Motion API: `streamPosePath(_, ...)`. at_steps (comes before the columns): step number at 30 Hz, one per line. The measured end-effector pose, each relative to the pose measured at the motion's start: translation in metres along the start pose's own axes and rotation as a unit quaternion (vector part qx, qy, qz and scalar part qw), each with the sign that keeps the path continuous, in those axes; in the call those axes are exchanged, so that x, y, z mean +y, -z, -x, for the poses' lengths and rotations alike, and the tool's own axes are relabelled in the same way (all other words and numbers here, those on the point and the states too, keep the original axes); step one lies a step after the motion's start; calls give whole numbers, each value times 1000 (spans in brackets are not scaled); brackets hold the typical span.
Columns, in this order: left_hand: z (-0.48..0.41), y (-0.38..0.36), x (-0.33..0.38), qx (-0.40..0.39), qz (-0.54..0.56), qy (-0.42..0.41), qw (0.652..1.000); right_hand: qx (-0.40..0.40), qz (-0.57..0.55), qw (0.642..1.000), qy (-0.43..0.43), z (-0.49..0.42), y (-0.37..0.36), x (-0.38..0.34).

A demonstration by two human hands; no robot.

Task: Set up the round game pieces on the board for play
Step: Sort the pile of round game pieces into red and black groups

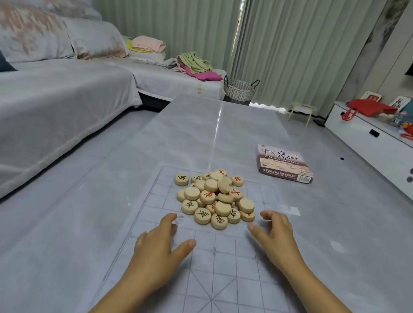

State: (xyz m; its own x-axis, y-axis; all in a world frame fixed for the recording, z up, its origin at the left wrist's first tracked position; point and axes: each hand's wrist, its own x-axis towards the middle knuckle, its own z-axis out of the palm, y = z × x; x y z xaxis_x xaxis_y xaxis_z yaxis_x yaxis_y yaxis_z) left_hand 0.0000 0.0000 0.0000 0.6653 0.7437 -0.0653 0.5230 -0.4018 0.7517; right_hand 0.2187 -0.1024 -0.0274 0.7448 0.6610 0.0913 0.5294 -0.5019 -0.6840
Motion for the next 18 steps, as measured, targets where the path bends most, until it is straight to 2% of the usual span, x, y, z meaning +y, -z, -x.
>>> streamPosePath(3, -10, -4, -6, 11, 62, -3, 998, 21, 6, 1000, 9, -24, -8, -10)
streamPosePath(8, -17, -4, -10, 16, 61, 9, 998, 27, 32, 999, 4, -48, -20, -21)
streamPosePath(12, -21, -3, -9, 16, 76, 5, 997, 63, -4, 997, 35, -40, -13, -23)
streamPosePath(15, -23, -3, -10, 10, 67, 4, 998, 9, -54, 994, 94, -6, -3, -32)
streamPosePath(18, -21, -2, -10, 5, 51, 3, 999, -55, -1, 985, 166, 32, -12, -34)
